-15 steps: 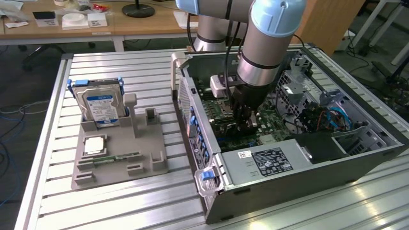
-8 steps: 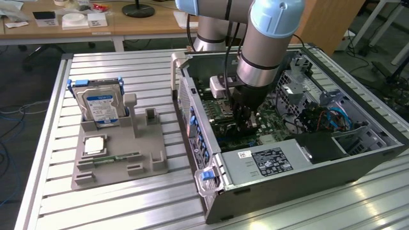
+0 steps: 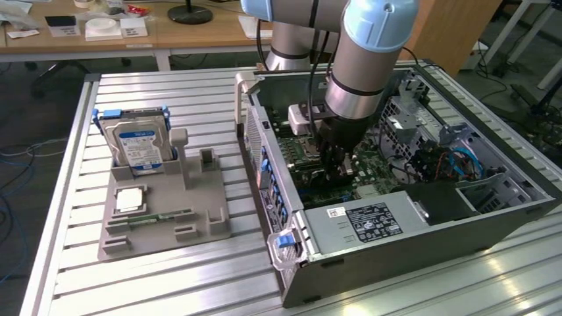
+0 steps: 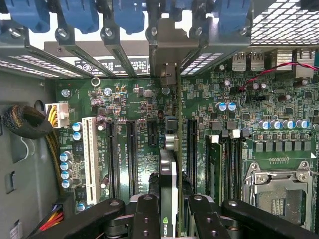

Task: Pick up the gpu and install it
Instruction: 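Insert the gpu into the slot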

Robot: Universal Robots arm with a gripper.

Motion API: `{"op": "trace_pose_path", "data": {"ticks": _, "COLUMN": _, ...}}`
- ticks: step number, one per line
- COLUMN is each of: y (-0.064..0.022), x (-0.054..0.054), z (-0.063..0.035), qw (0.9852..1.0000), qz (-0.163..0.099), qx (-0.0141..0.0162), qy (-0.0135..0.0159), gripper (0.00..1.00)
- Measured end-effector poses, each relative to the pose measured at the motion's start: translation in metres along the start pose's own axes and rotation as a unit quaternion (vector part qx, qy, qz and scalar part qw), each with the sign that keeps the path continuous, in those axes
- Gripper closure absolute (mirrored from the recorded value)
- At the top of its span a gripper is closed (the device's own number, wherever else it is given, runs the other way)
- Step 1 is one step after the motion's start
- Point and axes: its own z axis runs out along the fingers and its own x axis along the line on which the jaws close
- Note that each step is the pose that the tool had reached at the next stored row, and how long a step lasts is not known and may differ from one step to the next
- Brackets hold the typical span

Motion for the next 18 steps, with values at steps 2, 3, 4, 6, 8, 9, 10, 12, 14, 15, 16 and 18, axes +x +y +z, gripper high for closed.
{"op": "trace_pose_path", "data": {"ticks": 2, "y": 0.0004, "x": 0.000, "z": 0.0006, "qw": 1.0000, "qz": 0.000, "qx": -0.0002, "qy": -0.0008, "gripper": 0.73}}
{"op": "trace_pose_path", "data": {"ticks": 3, "y": 0.0003, "x": 0.000, "z": 0.0004, "qw": 1.0000, "qz": 0.000, "qx": 0.0001, "qy": -0.0004, "gripper": 0.73}}
{"op": "trace_pose_path", "data": {"ticks": 4, "y": 0.0002, "x": 0.000, "z": 0.0003, "qw": 1.0000, "qz": 0.000, "qx": 0.0002, "qy": -0.0003, "gripper": 0.67}}
{"op": "trace_pose_path", "data": {"ticks": 6, "y": 0.0000, "x": 0.000, "z": 0.0000, "qw": 1.0000, "qz": 0.000, "qx": 0.0000, "qy": 0.0000, "gripper": 0.60}}
{"op": "trace_pose_path", "data": {"ticks": 8, "y": 0.0000, "x": 0.000, "z": 0.0001, "qw": 1.0000, "qz": 0.000, "qx": 0.0000, "qy": -0.0001, "gripper": 0.55}}
{"op": "trace_pose_path", "data": {"ticks": 9, "y": 0.0000, "x": 0.000, "z": 0.0000, "qw": 1.0000, "qz": 0.000, "qx": 0.0000, "qy": 0.0000, "gripper": 0.48}}
{"op": "trace_pose_path", "data": {"ticks": 10, "y": 0.0000, "x": 0.000, "z": 0.0000, "qw": 1.0000, "qz": 0.000, "qx": 0.0000, "qy": 0.0000, "gripper": 0.48}}
{"op": "trace_pose_path", "data": {"ticks": 12, "y": 0.0000, "x": 0.000, "z": 0.0000, "qw": 1.0000, "qz": 0.000, "qx": 0.0000, "qy": 0.0000, "gripper": 0.48}}
{"op": "trace_pose_path", "data": {"ticks": 14, "y": 0.0000, "x": 0.000, "z": -0.0014, "qw": 1.0000, "qz": 0.000, "qx": -0.0001, "qy": 0.0002, "gripper": 0.48}}
{"op": "trace_pose_path", "data": {"ticks": 15, "y": 0.0000, "x": 0.000, "z": -0.0035, "qw": 1.0000, "qz": 0.000, "qx": 0.0000, "qy": 0.0001, "gripper": 0.48}}
{"op": "trace_pose_path", "data": {"ticks": 16, "y": 0.0000, "x": 0.000, "z": -0.0050, "qw": 1.0000, "qz": 0.000, "qx": 0.0000, "qy": 0.0000, "gripper": 0.48}}
{"op": "trace_pose_path", "data": {"ticks": 18, "y": -0.0005, "x": -0.001, "z": -0.0363, "qw": 1.0000, "qz": 0.000, "qx": 0.0000, "qy": 0.0000, "gripper": 0.48}}
